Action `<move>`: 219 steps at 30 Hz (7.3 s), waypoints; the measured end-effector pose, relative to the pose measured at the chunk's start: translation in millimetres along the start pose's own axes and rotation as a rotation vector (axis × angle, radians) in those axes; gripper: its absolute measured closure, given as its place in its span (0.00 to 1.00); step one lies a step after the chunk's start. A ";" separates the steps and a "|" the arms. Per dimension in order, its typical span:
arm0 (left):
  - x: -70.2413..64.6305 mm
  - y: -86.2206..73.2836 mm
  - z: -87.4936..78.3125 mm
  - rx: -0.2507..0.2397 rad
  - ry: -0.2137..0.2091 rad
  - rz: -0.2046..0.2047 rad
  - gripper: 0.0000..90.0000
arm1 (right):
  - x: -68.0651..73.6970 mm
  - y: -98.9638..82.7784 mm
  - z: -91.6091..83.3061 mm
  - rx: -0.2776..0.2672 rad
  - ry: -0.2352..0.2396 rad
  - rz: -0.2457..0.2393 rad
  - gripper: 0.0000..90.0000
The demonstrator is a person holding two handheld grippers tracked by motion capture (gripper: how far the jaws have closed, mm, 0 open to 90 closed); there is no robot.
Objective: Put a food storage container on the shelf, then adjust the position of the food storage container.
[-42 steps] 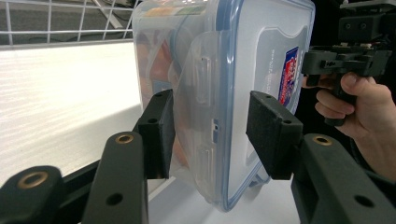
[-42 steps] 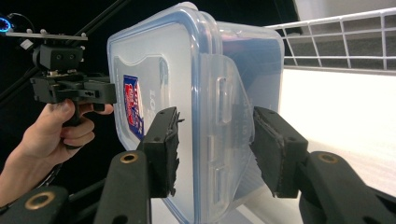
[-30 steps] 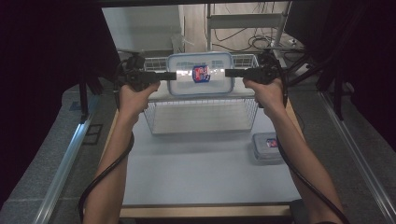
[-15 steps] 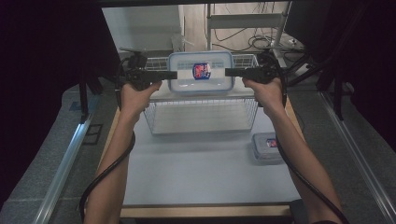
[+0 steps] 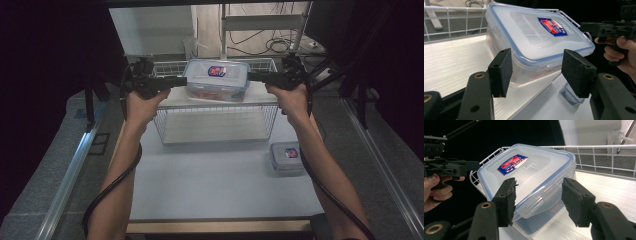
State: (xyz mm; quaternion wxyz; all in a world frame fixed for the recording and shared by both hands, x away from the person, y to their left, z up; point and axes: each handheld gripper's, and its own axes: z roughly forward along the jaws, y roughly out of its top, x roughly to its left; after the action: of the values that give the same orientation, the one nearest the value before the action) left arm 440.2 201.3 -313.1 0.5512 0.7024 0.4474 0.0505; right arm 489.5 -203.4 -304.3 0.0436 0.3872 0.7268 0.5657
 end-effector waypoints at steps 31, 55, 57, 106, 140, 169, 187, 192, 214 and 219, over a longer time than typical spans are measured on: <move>-33.6 -102.1 -29.0 -0.097 0.046 0.285 0.10 | 32.4 -49.4 18.0 0.101 -0.045 -0.257 0.99; -59.4 -153.0 -12.6 -0.017 0.047 0.359 0.08 | 28.3 -56.6 10.0 0.090 -0.039 -0.247 0.96; -60.9 -158.5 -12.4 -0.002 0.066 0.362 0.07 | 34.0 -69.8 1.9 0.094 -0.022 -0.265 0.89; -60.8 -265.8 -6.0 0.143 0.233 0.400 0.01 | 35.0 -242.4 -44.0 0.253 -0.150 -0.407 0.17; -58.0 -266.4 -4.1 0.147 0.208 0.391 0.02 | -84.4 -201.7 -109.2 0.215 -0.545 -0.148 0.99; -57.2 -267.9 -3.3 0.158 0.207 0.384 0.02 | -61.9 -218.1 -85.2 0.288 -0.442 -0.136 0.99; -58.2 -268.6 -2.2 0.165 0.200 0.386 0.02 | -19.2 -234.6 -63.1 0.370 -0.325 -0.207 0.99; -58.4 -268.5 -1.8 0.166 0.198 0.386 0.02 | -9.7 -237.5 -57.1 0.379 -0.292 -0.211 0.99; -56.9 -268.0 -0.3 0.179 0.195 0.369 0.03 | 23.0 -238.4 -4.5 0.391 -0.167 -0.256 0.99; -57.3 -268.0 0.4 0.180 0.193 0.367 0.03 | 28.1 -238.0 5.7 0.387 -0.148 -0.260 0.99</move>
State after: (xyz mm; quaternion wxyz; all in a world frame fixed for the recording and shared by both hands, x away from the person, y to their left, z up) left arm 252.8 159.6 -508.7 0.4225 0.8103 0.3656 0.1767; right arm 350.6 -196.0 -499.5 0.0943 0.3317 0.8603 0.3755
